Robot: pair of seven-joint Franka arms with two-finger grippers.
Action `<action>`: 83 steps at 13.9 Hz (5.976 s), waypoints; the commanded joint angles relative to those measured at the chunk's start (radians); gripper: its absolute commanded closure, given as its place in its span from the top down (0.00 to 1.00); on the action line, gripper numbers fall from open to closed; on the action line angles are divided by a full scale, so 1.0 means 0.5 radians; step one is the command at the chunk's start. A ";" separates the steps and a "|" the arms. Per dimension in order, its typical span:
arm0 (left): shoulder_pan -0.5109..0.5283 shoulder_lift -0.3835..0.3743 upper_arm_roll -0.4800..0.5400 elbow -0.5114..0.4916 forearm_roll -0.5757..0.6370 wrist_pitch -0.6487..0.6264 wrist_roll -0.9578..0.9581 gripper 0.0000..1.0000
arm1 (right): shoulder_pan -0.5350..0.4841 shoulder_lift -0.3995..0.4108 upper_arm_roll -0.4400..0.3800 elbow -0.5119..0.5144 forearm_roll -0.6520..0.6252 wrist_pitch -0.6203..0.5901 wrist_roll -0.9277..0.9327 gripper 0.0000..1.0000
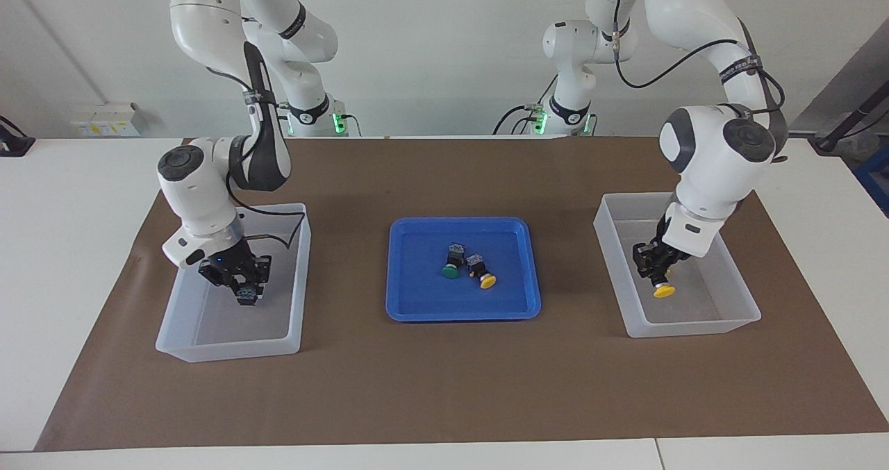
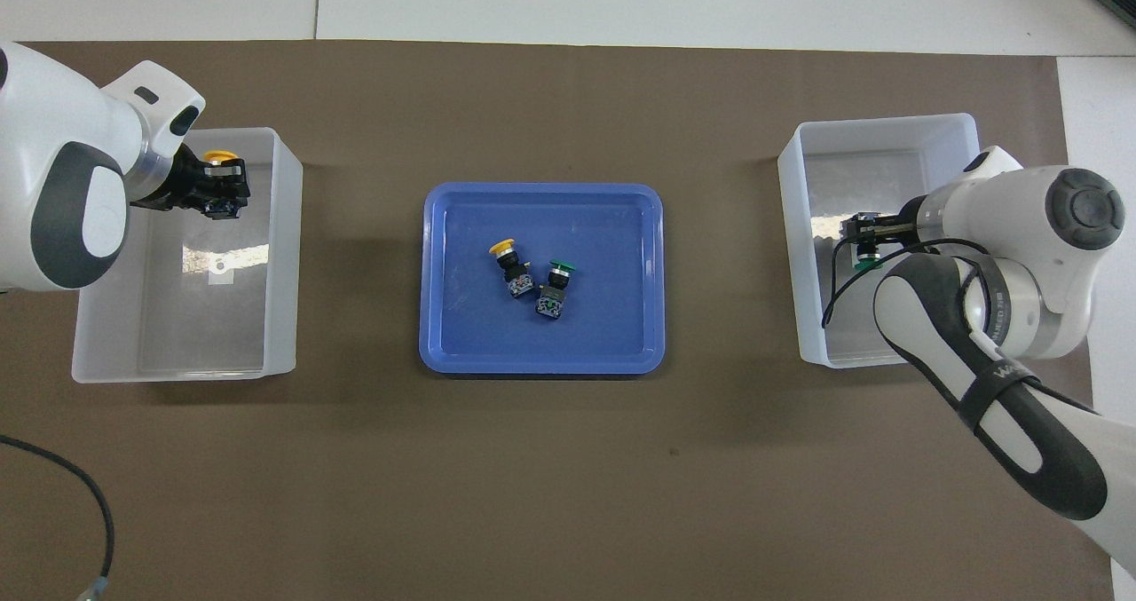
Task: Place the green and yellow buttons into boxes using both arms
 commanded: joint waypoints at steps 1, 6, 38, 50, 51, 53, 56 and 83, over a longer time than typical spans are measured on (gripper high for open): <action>0.073 -0.143 -0.019 -0.316 0.016 0.172 0.145 0.00 | 0.000 -0.059 0.022 0.016 -0.009 -0.001 -0.011 1.00; 0.131 -0.211 -0.019 -0.710 0.013 0.572 0.188 0.00 | 0.299 -0.154 0.061 0.362 -0.006 -0.448 0.677 1.00; -0.151 -0.085 -0.041 -0.022 -0.064 -0.057 -0.315 0.89 | 1.325 0.322 0.046 0.329 -0.175 0.032 2.376 0.49; -0.356 -0.085 -0.041 -0.041 -0.064 0.038 -0.912 0.88 | 1.245 0.153 0.049 0.381 -0.184 -0.111 2.413 0.00; -0.393 -0.088 -0.041 -0.044 -0.064 0.035 -0.965 0.88 | 1.236 0.119 0.049 0.378 -0.184 -0.151 2.382 0.00; -0.485 -0.106 -0.041 -0.099 -0.064 0.044 -1.179 0.87 | 1.212 0.076 0.046 0.378 -0.184 -0.234 2.312 0.00; -0.656 -0.164 -0.041 -0.270 -0.064 0.142 -1.835 0.87 | 1.031 -0.068 0.049 0.378 -0.184 -0.424 2.033 0.00; -1.139 0.176 -0.031 -0.464 0.231 0.866 -4.006 0.87 | -0.089 -0.132 0.061 0.077 -0.150 -0.157 0.144 1.00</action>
